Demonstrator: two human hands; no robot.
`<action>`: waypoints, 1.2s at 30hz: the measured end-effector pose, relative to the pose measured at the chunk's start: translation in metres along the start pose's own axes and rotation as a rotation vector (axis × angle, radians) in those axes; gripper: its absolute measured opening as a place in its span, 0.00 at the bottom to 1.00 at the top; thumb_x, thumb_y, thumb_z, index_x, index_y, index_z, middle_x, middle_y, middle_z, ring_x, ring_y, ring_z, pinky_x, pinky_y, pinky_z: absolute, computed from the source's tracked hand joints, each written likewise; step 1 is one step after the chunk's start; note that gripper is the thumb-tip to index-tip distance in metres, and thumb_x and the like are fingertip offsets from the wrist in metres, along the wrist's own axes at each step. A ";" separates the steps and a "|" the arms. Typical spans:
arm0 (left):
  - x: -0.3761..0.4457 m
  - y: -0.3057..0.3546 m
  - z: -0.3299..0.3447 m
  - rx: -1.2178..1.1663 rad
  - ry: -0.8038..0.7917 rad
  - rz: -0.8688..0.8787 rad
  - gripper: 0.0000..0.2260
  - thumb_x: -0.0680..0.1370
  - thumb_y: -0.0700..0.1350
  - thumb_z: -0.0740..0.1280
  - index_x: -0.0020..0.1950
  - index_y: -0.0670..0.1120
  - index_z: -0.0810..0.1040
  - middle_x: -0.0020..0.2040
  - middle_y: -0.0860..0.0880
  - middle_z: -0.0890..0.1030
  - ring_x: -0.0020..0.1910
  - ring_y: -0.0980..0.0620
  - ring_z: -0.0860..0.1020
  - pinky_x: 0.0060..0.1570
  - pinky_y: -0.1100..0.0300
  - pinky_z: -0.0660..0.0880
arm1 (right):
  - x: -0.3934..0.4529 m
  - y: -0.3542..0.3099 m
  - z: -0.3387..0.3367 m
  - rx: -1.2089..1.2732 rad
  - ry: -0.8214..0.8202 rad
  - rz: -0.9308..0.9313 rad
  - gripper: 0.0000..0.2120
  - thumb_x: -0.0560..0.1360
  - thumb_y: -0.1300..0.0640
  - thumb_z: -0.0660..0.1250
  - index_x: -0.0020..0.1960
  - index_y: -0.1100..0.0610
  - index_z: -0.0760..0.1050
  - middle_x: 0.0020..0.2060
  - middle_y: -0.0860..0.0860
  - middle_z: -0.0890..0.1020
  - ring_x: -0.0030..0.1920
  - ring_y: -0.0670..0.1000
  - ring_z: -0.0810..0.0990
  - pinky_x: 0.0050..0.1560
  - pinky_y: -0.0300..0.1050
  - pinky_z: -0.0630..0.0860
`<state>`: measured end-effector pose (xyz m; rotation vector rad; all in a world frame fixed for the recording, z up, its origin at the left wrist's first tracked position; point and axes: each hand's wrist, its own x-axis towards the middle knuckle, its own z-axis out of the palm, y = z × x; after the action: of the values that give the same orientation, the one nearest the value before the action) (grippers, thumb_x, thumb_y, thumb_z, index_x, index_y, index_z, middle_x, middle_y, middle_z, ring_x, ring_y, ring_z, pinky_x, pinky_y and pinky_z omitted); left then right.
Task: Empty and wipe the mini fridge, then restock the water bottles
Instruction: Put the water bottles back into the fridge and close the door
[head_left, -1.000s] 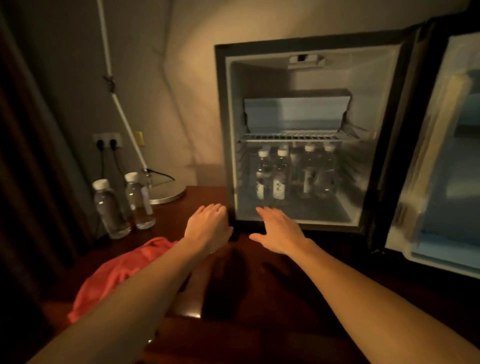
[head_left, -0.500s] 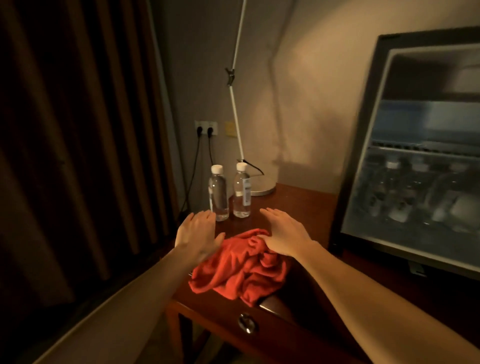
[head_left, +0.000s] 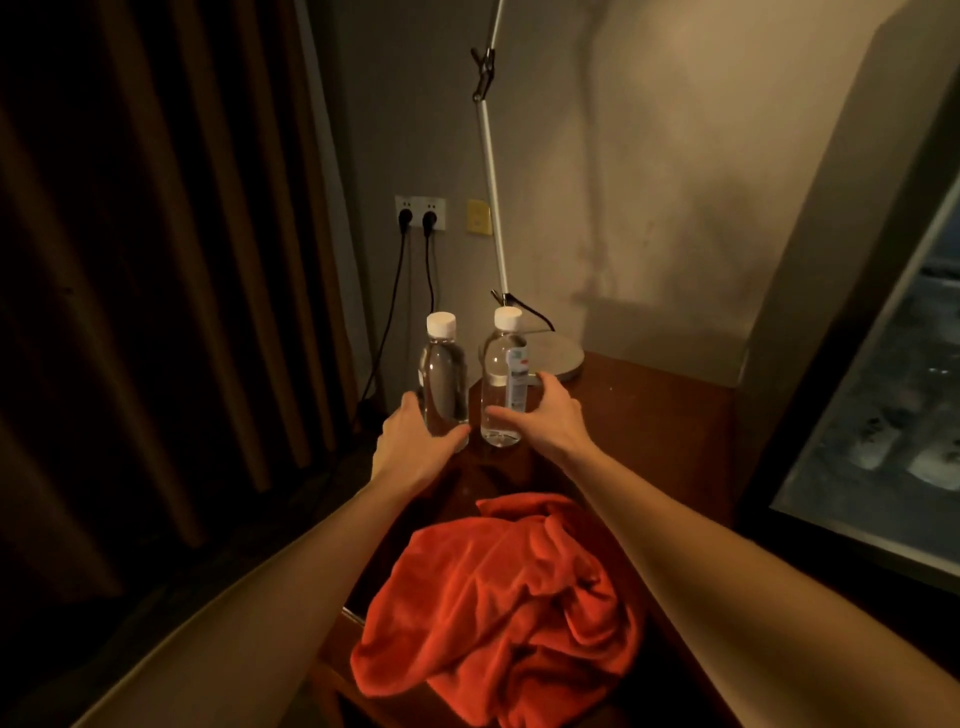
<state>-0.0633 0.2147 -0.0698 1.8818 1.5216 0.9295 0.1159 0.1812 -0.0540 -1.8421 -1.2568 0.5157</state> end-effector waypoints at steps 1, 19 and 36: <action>0.004 -0.001 0.003 -0.021 0.004 -0.005 0.31 0.69 0.58 0.75 0.65 0.46 0.70 0.61 0.45 0.78 0.59 0.43 0.77 0.57 0.46 0.77 | 0.005 0.002 0.004 0.018 -0.010 -0.013 0.45 0.66 0.43 0.78 0.75 0.56 0.62 0.70 0.55 0.72 0.71 0.56 0.68 0.66 0.50 0.69; -0.049 0.042 0.008 -0.049 0.020 0.112 0.24 0.66 0.58 0.77 0.54 0.48 0.72 0.51 0.44 0.81 0.53 0.40 0.79 0.52 0.47 0.76 | -0.066 0.025 -0.073 -0.023 0.214 -0.108 0.23 0.62 0.44 0.80 0.51 0.51 0.77 0.41 0.43 0.80 0.45 0.45 0.80 0.38 0.30 0.69; -0.221 0.235 0.147 -0.193 -0.378 0.546 0.24 0.67 0.59 0.77 0.56 0.50 0.73 0.49 0.53 0.82 0.47 0.53 0.81 0.48 0.51 0.80 | -0.240 0.122 -0.299 0.047 0.504 0.027 0.38 0.51 0.27 0.76 0.54 0.49 0.80 0.48 0.45 0.85 0.50 0.47 0.83 0.52 0.55 0.80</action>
<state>0.1670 -0.0504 -0.0183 2.2111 0.6837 0.8387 0.2980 -0.1749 -0.0082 -1.8013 -0.8702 0.0788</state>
